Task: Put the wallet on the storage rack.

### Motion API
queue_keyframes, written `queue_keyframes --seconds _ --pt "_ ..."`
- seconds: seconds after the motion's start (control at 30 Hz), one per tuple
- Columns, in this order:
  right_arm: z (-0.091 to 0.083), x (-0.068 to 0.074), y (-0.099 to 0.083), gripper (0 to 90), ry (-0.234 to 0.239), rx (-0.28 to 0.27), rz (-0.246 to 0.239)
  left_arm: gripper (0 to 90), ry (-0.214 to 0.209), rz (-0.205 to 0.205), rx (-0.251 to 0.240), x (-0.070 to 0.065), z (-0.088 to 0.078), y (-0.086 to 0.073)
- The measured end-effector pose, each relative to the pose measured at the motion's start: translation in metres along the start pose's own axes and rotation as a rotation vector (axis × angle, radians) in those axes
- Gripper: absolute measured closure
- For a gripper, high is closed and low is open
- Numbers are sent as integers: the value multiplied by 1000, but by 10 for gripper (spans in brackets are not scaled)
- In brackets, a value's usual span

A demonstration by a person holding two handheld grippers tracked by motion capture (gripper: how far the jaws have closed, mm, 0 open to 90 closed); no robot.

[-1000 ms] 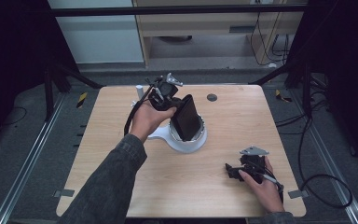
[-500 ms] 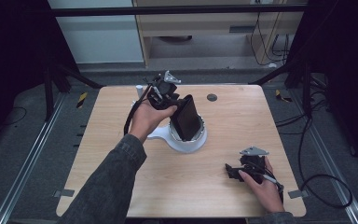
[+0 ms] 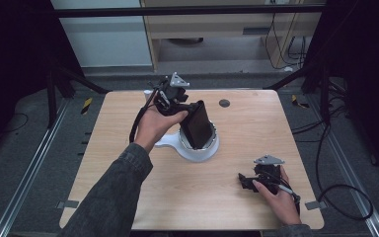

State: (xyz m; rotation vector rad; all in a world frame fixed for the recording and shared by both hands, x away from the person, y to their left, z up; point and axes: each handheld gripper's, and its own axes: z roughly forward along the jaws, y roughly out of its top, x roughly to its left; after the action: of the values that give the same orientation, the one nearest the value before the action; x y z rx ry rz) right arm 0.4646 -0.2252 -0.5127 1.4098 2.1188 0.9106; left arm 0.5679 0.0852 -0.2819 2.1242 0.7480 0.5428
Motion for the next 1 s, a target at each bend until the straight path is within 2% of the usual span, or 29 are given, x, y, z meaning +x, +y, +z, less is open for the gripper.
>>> queue_keyframes --seconds 0.2,0.27,0.43,0.53,0.7,0.77,0.9,1.0 --pt "0 0 0 17 0 1 0 405 5 4 -37 -3 -8 1" --pt "0 0 0 17 0 1 0 340 0 1 -51 -5 -13 2" --pt "0 0 0 16 -1 -2 -3 152 -51 1 -72 -14 -23 -5" --pt "0 0 0 15 -2 -2 -2 90 -59 26 -79 -21 -28 -12" --pt "0 0 0 15 2 -1 -1 61 -85 11 -119 -28 -37 -24" --pt "0 1 0 15 2 -1 1 60 -80 23 -123 -30 -40 -32" --pt "0 0 0 15 -1 -3 -5 57 -86 7 -127 -37 -44 -51" --pt "0 1 -1 15 -1 -2 -5 54 -82 19 -119 -44 -47 -67"
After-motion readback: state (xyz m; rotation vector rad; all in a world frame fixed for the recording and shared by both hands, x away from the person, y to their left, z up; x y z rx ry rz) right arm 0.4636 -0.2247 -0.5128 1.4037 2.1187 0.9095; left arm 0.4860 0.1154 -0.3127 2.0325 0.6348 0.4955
